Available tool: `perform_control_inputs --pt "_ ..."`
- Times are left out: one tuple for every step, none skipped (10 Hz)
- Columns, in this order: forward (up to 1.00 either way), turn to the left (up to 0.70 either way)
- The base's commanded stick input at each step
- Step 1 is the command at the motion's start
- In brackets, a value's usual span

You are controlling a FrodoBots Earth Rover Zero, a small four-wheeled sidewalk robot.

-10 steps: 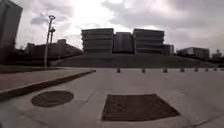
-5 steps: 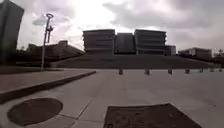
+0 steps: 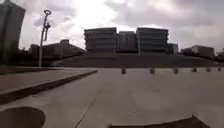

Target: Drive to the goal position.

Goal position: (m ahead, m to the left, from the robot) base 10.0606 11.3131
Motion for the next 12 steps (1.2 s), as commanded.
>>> perform_control_inputs --pt "1.00 0.00" --pt "1.00 0.00" --pt "1.00 0.00" --pt "1.00 0.00" --pt "1.00 0.00" --pt "1.00 0.00" --pt "1.00 0.00" --pt "1.00 0.00" --pt "1.00 0.00" --pt "1.00 0.00" --pt "1.00 0.00" --pt "1.00 0.00"
